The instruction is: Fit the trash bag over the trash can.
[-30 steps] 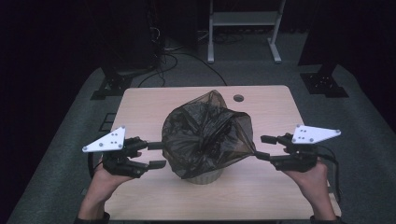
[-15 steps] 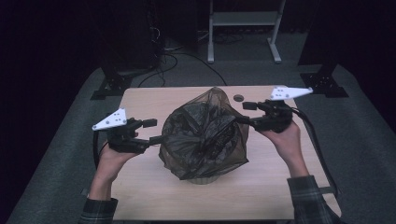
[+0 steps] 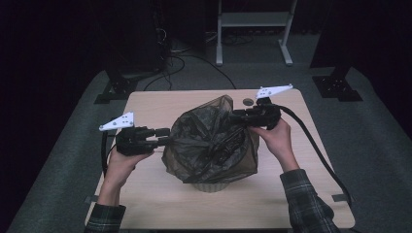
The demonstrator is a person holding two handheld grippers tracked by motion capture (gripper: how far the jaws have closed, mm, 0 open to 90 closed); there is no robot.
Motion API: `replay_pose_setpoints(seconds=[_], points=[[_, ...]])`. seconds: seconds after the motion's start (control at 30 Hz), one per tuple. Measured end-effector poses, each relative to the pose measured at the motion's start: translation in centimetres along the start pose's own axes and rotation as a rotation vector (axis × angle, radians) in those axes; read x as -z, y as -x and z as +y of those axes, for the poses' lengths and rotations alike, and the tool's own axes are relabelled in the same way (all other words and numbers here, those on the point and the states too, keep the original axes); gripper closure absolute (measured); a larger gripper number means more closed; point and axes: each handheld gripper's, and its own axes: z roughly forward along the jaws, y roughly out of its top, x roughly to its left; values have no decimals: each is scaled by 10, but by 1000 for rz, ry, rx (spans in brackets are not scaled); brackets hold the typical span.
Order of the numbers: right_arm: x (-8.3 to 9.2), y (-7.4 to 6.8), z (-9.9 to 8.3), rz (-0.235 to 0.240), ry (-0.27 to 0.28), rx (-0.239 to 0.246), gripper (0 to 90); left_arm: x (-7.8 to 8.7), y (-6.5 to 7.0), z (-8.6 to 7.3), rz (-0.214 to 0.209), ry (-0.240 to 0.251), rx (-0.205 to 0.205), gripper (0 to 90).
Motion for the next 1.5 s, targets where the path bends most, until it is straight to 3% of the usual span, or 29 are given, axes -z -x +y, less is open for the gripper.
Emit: replay_pose_setpoints(seconds=[0.1,0.13,0.17,0.33,0.4,0.53,0.63,0.7,0.73,0.83,1.03,1.17,1.27,1.37,1.5], points=[[14,-3,-5,-5,48,3,793,0,-1,0,-1,13,-22,796],[19,-3,-6,0,62,6,846,0,-1,1,4,11,-34,882],[23,-4,-6,-2,68,13,884,0,-1,1,12,8,-39,896],[28,1,-6,-93,49,25,899,2,-5,-1,83,-32,-60,898],[29,5,-8,-143,33,19,900,4,-10,-5,116,-41,-54,898],[25,17,-20,-187,6,-15,900,5,-20,-14,180,-69,-48,898],[18,23,-31,-208,-26,-34,899,3,-25,-21,205,-93,-46,898],[15,26,-37,-213,-42,-39,893,5,-26,-22,183,-62,-35,896],[15,26,-39,-208,-30,-43,797,6,-25,-21,175,-42,-31,833],[20,23,-35,-202,15,-35,629,11,-21,-16,146,8,-56,644],[37,13,-21,-227,68,2,406,16,-10,-11,46,59,-101,317],[48,4,-14,-222,116,26,283,8,1,-12,-12,19,-154,173],[54,-4,-8,-200,132,47,210,0,6,-15,-24,-29,-174,86],[57,-13,-2,-160,136,72,143,-9,9,-19,-43,-70,-180,58],[57,-23,5,-105,121,123,132,-19,12,-22,-79,-94,-179,18]])
